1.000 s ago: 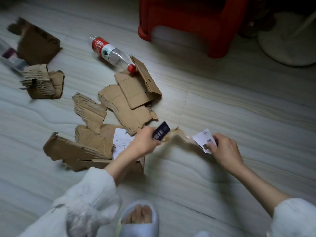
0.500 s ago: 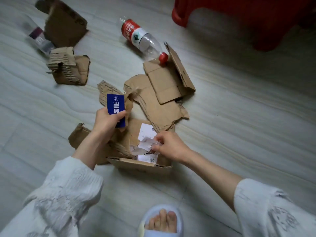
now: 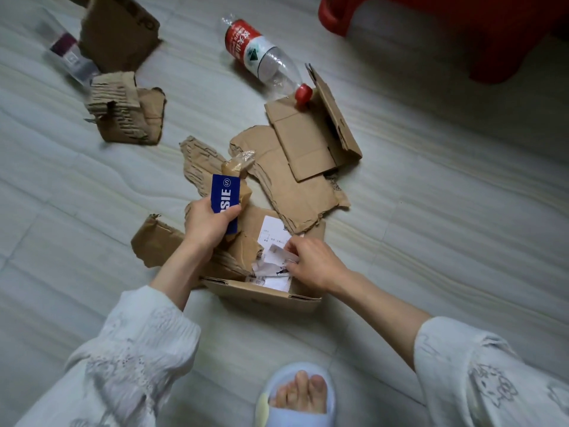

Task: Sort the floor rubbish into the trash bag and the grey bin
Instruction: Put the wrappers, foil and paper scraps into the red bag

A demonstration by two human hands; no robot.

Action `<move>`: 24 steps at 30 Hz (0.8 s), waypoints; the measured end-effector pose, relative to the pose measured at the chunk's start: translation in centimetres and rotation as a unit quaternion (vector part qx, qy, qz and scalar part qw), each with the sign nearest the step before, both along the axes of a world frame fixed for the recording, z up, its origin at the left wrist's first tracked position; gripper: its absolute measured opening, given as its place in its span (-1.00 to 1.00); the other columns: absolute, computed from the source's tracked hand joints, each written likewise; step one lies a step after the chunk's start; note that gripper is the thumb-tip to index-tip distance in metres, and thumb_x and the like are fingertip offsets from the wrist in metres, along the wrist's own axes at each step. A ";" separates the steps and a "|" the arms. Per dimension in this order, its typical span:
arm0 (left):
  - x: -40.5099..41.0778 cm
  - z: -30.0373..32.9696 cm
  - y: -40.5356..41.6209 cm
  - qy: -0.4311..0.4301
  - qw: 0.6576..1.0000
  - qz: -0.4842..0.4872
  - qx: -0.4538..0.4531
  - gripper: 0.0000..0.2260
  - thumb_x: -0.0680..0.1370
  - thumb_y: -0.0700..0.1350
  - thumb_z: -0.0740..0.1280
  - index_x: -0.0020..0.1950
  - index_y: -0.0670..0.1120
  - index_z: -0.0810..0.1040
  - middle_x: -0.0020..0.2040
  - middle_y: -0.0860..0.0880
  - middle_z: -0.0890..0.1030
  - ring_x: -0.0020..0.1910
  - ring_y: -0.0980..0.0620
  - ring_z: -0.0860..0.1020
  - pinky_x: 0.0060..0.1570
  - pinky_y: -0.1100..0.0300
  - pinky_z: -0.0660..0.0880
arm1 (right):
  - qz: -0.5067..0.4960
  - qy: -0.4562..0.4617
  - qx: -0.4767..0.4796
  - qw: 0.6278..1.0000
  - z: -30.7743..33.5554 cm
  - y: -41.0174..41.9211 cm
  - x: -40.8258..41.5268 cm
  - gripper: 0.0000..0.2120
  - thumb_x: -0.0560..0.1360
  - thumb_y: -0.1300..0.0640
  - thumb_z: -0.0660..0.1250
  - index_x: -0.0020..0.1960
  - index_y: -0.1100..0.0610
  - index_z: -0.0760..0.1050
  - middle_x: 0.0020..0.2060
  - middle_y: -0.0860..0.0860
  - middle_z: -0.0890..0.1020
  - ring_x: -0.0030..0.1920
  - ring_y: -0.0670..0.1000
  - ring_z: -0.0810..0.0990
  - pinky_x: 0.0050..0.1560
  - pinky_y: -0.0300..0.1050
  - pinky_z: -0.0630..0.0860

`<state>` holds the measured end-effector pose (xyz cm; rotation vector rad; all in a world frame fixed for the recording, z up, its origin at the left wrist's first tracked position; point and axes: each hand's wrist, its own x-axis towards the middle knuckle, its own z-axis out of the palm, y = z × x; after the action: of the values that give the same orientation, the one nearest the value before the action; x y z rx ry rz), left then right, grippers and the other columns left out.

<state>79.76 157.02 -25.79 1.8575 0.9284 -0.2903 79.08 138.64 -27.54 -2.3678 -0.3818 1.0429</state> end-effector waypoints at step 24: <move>-4.2 28.1 -24.0 -0.204 0.852 -0.347 -0.335 -0.72 0.53 -0.33 0.27 0.17 -0.06 0.39 -0.02 -0.06 0.56 -0.01 -0.05 0.53 0.02 0.05 0.50 | -0.525 -0.185 0.091 0.825 35.8 -25.9 -10.9 -0.88 0.46 0.25 0.35 0.00 0.20 0.53 -0.24 0.00 0.58 -0.29 -0.10 0.51 -0.42 -0.37 0.40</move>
<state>75.52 133.06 2.27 1.4247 -0.1803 -0.5472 68.16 112.76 8.21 -2.0662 0.6363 0.0159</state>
